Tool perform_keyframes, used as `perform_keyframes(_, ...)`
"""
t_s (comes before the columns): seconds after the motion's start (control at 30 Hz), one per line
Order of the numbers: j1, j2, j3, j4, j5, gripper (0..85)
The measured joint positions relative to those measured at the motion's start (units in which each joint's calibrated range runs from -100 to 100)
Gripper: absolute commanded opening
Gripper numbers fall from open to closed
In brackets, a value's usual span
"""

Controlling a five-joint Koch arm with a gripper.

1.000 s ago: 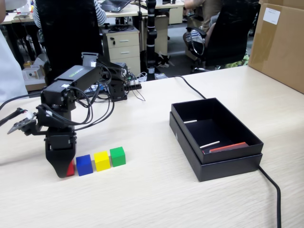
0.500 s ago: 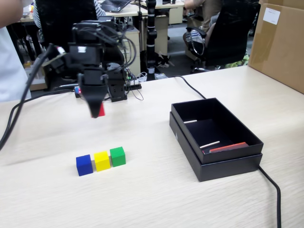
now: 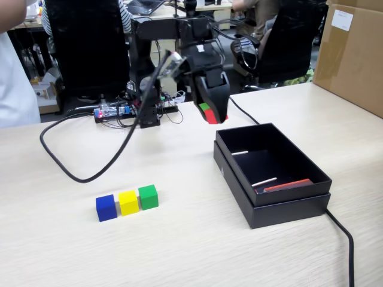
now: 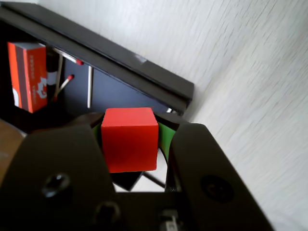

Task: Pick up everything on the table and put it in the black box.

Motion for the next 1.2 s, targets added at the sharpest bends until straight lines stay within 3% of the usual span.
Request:
perform_keyframes(0.2, 2.93, 7.9, 5.39, 0.0, 2.0, 3.5)
perform_keyframes(0.23, 3.13, 8.67, 5.39, 0.0, 2.39, 11.2)
perform_keyframes(0.53, 2.44, 20.19, 5.48, 0.08, 2.3, 14.2)
perform_keyframes(0.9, 1.81, 26.54, 6.3, 1.94, 2.39, 46.7)
perform_keyframes(1.2, -2.54, 11.65, 4.66, 1.32, 1.95, 47.7)
